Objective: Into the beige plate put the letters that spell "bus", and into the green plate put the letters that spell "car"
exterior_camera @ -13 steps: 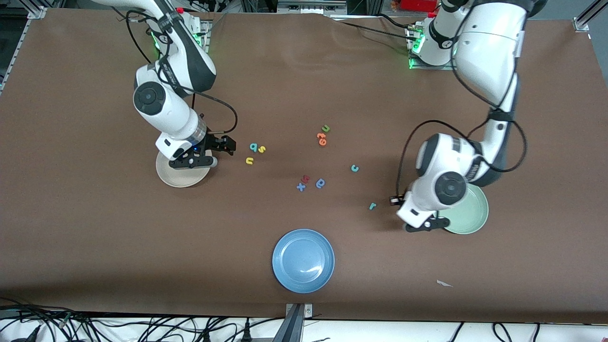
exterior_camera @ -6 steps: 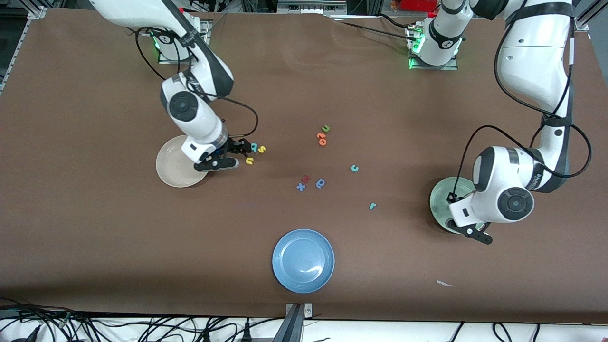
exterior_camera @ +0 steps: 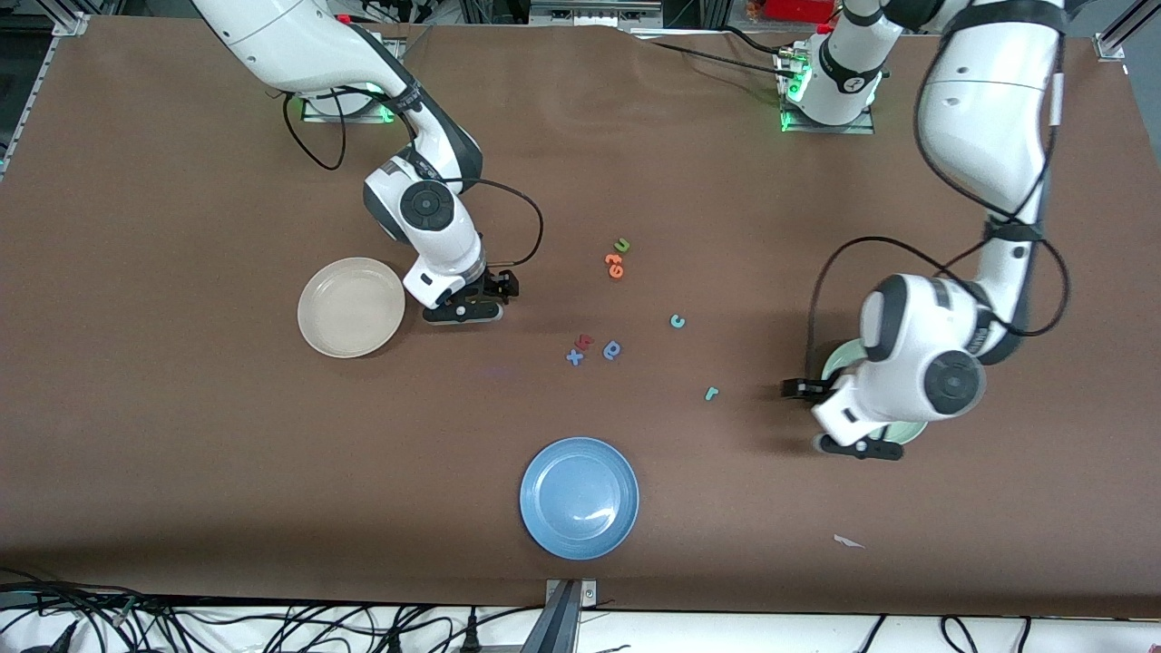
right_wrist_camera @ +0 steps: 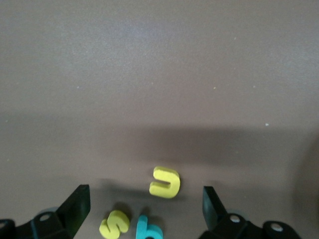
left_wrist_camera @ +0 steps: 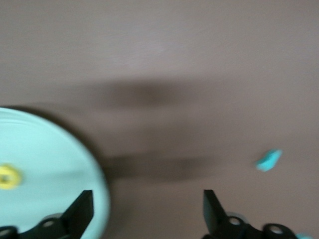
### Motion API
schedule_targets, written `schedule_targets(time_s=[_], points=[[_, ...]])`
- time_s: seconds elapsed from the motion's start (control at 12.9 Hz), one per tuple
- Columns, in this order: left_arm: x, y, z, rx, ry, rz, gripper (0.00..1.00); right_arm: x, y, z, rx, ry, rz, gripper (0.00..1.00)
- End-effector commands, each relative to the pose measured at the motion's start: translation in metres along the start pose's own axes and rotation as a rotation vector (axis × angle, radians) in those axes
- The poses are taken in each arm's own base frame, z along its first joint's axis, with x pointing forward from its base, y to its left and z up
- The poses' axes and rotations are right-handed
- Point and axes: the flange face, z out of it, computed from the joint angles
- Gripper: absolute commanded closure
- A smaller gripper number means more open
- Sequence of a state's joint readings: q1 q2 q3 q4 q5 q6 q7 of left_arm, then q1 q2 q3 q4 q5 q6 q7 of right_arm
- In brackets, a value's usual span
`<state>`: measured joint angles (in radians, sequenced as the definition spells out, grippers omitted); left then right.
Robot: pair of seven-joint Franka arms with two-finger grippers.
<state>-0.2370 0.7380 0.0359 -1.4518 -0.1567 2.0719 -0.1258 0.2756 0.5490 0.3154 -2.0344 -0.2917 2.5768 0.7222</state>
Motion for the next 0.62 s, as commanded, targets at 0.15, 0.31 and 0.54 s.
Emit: schedule_targets(time_s=[0.15, 0.31, 0.54], points=[[-0.009, 0.091, 0.030, -0.027, 0.088, -0.292, 0.00, 0.009, 0.002, -0.001, 0.000, 0.023, 0.008, 0.03], [-0.015, 0.110, 0.051, -0.027, 0.094, -0.369, 0.01, 0.008, 0.004, 0.007, -0.002, 0.019, 0.004, 0.06], [-0.017, 0.117, 0.065, -0.023, 0.101, -0.406, 0.09, 0.007, 0.009, 0.019, 0.004, 0.022, 0.003, 0.08]])
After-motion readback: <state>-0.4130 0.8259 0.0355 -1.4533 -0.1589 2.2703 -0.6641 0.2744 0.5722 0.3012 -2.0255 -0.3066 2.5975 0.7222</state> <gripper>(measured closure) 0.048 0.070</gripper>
